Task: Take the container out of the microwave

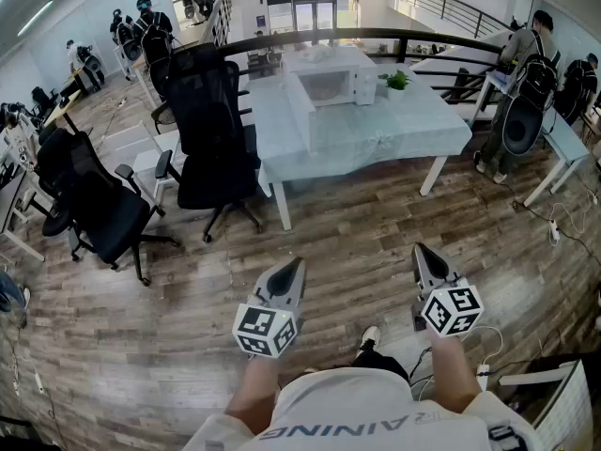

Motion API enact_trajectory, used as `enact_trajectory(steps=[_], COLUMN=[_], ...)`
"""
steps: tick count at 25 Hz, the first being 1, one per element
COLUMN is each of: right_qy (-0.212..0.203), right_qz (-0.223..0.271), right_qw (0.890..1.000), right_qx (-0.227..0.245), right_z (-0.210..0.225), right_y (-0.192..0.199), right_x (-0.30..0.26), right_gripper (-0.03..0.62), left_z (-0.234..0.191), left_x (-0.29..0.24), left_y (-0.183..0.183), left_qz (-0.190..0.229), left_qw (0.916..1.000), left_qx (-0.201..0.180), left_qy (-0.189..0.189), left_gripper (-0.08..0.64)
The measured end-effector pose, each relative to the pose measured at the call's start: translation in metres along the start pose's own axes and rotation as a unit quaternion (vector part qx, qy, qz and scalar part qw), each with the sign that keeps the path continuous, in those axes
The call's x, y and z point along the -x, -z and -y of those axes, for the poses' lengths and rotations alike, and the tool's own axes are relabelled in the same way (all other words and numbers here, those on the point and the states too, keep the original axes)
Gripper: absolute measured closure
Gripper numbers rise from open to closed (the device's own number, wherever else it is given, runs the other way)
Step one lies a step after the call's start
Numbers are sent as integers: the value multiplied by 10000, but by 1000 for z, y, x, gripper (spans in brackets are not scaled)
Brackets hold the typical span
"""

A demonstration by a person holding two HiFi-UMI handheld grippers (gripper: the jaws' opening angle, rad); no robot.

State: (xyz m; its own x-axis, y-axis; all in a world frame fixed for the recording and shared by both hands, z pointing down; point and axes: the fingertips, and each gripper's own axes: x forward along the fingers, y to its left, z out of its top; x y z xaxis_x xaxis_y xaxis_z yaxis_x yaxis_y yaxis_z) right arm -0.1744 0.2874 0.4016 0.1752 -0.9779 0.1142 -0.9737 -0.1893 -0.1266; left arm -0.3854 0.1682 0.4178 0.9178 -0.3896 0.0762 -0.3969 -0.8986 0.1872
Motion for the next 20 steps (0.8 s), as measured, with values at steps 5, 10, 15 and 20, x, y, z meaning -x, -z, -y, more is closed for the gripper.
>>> enact_trajectory(steps=[5, 10, 15, 20], right_qy=[-29, -70, -122, -118], right_qz=[7, -36, 13, 87], right_qw=[10000, 10000, 9999, 9987], right_qx=[8, -21, 7, -479], right_z=[5, 4, 3, 12], right_y=[-1, -2, -8, -2], right_x=[-1, -4, -10, -18], right_gripper=[571, 571, 571, 571], left_z=[4, 4, 0, -5], left_x=[-4, 0, 0, -5], left_y=[2, 3, -5, 0], left_qz=[21, 18, 103, 44], left_qw=[10000, 10000, 9999, 9999], left_qx=[9, 68, 43, 80], left_qy=[-14, -45, -79, -125], left_gripper=[525, 525, 525, 525])
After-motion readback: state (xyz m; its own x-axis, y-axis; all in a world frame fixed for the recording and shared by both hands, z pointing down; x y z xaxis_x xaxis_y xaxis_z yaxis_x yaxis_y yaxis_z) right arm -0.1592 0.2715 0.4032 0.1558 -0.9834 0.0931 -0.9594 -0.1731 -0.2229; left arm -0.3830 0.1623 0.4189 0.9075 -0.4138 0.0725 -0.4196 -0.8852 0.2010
